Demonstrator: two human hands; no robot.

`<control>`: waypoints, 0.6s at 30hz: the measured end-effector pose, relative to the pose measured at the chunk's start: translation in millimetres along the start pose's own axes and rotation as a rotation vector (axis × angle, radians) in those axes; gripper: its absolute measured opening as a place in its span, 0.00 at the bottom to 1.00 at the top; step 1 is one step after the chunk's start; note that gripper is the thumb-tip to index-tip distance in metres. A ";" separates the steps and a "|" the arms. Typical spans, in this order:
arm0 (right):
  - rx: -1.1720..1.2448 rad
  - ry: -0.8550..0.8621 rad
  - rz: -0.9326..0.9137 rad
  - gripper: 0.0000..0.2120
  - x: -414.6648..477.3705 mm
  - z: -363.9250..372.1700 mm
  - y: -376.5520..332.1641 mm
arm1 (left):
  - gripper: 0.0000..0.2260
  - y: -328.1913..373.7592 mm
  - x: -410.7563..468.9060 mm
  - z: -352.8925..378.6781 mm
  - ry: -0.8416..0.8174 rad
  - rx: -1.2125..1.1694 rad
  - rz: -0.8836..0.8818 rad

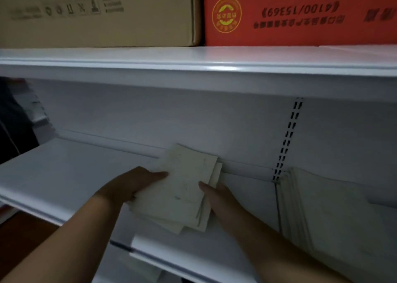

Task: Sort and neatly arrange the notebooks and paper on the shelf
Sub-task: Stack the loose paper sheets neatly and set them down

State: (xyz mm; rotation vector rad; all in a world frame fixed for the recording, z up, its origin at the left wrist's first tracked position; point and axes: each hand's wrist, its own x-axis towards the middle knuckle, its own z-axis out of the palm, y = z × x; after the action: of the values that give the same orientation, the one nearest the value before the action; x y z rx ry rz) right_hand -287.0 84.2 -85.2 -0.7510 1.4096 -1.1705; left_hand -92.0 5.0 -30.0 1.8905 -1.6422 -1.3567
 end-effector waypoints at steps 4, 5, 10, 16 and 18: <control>-0.034 0.125 -0.069 0.32 -5.7 -5.8 7.8 | 0.21 -3.2 -5.9 18.6 -0.115 -0.204 0.100; -0.059 0.147 -0.080 0.31 -9.7 -12.5 9.0 | 0.23 -4.5 -5.9 23.8 -0.149 -0.269 0.099; -0.063 0.137 -0.109 0.26 -32.9 -53.3 16.5 | 0.33 3.3 -4.4 46.1 -0.372 -0.324 0.043; 0.095 0.125 -0.134 0.28 -43.2 -73.9 26.0 | 0.20 19.1 -32.2 75.4 -0.527 -0.446 0.160; 0.153 0.084 -0.091 0.33 -46.2 -80.1 20.9 | 0.19 15.7 -44.3 82.7 -0.465 -0.521 0.250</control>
State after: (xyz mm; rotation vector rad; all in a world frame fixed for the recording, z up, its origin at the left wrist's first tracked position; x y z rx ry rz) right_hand -351.9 152.4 -96.3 -0.6705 1.3481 -1.3779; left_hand -162.4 68.0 -41.0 1.0943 -1.4432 -1.9674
